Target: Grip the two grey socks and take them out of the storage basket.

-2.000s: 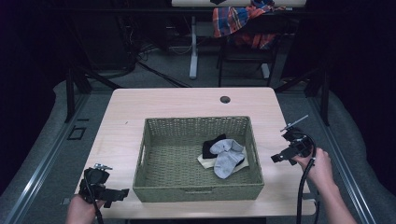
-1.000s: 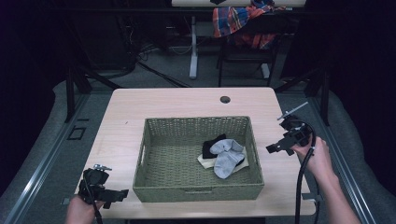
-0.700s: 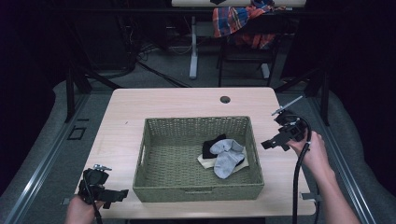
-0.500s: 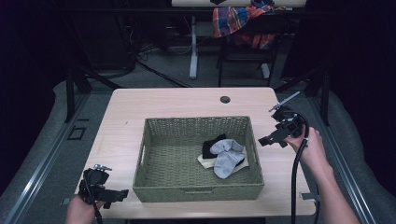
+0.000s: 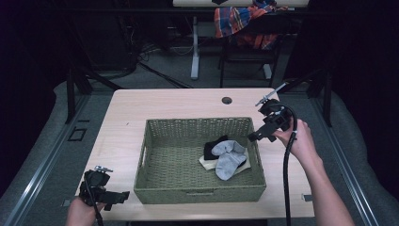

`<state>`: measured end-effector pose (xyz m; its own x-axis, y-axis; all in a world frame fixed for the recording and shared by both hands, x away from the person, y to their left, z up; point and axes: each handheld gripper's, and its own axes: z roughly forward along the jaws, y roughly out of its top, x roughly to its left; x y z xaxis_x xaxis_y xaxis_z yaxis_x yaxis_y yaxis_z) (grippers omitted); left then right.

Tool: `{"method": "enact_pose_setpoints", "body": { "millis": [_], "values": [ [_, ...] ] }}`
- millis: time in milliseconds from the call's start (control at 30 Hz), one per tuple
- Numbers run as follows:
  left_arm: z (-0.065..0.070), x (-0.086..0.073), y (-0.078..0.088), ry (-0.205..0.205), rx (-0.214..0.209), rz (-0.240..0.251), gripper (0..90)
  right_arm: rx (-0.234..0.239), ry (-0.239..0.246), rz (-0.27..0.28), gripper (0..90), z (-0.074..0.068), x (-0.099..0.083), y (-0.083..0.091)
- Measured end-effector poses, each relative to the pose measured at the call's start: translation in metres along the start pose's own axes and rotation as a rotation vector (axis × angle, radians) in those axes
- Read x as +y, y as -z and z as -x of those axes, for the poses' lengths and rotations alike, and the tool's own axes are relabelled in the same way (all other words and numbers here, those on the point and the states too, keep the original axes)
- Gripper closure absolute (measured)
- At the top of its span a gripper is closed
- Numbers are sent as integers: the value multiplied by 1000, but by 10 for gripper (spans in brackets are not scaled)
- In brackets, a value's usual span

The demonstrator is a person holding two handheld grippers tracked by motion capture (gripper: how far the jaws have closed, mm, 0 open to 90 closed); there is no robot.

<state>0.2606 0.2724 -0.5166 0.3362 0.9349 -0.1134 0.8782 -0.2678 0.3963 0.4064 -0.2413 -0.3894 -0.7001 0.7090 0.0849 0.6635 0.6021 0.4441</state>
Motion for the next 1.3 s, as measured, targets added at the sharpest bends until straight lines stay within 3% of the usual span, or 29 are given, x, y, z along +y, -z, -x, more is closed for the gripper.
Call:
{"method": "enact_pose_setpoints", "body": {
  "millis": [500,567,667,1100,1300],
  "values": [
    [0,0,0,2,-1,1,0,26,30,-49,47,-10,24,-30],
    [0,0,0,1,-1,0,0,25,17,-46,122,-11,26,-36],
    [0,0,0,1,-1,0,0,36,12,-56,149,-11,28,-44],
    [-1,0,0,2,-3,-4,0,34,12,-162,369,-18,40,-79],
    [0,0,-1,2,-2,-3,0,12,11,-209,472,-18,44,-95]
  ]
}}
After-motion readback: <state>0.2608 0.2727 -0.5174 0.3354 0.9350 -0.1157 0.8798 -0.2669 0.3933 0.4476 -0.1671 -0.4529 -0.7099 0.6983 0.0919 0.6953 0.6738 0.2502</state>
